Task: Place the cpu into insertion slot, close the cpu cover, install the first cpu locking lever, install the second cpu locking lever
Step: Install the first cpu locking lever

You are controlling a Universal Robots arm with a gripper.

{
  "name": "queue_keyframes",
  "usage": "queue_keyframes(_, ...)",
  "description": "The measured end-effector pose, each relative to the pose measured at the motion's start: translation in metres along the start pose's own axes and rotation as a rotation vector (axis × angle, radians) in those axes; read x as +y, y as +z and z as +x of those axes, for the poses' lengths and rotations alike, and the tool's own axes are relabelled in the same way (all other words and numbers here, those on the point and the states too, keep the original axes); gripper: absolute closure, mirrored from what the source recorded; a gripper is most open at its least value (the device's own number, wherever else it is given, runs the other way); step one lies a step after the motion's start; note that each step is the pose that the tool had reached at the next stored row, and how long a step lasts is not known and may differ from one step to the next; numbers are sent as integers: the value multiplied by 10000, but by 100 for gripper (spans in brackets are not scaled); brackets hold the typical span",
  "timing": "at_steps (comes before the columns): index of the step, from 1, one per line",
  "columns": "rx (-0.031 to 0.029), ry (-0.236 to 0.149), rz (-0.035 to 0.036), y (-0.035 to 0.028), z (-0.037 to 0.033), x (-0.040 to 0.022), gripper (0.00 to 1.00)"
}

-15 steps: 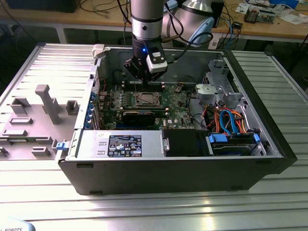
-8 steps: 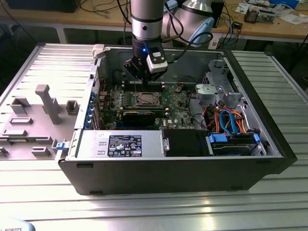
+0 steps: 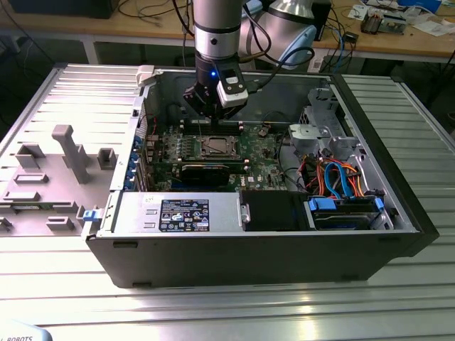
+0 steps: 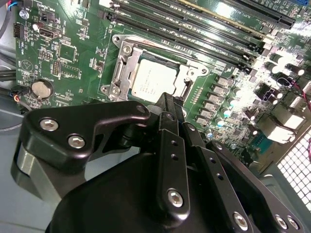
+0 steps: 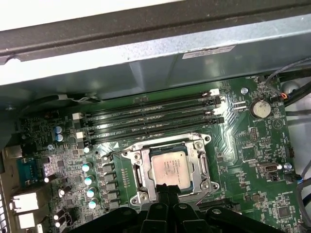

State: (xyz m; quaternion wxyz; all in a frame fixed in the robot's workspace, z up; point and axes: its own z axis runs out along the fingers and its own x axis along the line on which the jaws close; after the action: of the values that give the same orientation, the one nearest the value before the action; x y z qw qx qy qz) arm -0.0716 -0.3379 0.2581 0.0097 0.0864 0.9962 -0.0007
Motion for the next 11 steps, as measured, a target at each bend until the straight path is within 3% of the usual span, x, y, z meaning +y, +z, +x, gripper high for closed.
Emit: queue_keyframes(11, 2, -159, -16, 0, 0, 0, 89)
